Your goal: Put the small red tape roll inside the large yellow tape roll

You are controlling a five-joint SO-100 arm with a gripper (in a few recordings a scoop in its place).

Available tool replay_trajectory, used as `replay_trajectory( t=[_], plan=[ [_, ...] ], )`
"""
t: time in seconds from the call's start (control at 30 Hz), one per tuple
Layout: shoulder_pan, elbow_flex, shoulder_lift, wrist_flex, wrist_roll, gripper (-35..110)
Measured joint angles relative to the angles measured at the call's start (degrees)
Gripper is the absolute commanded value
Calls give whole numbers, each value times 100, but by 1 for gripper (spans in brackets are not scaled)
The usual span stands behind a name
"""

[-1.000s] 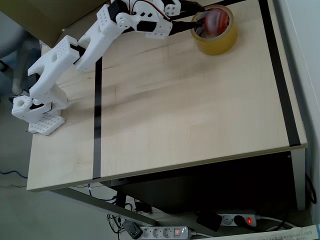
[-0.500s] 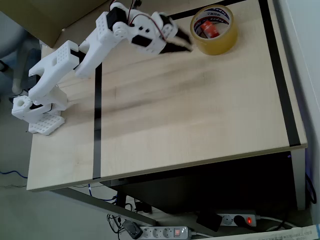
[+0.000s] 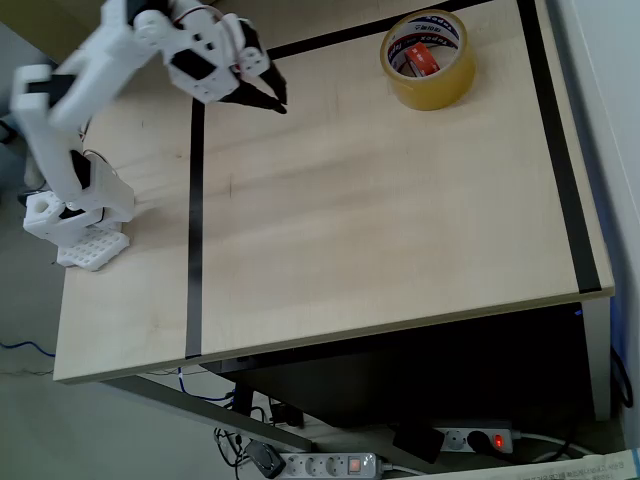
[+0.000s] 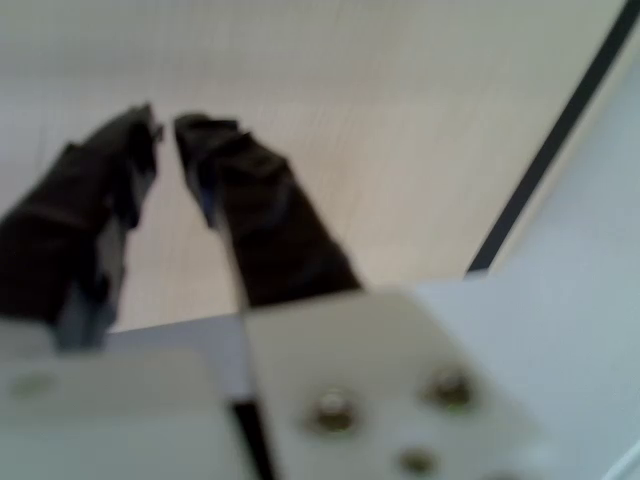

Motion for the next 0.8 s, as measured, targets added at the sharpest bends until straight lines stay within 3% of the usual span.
replay_trajectory(
  t=[0.27,0.57,0.8],
  plan=[
    [378,5203,4087,-1793,747,0],
    [325,8358,9712,-1969,861,0],
    [316,9914,10731,-2505,747,0]
  ],
)
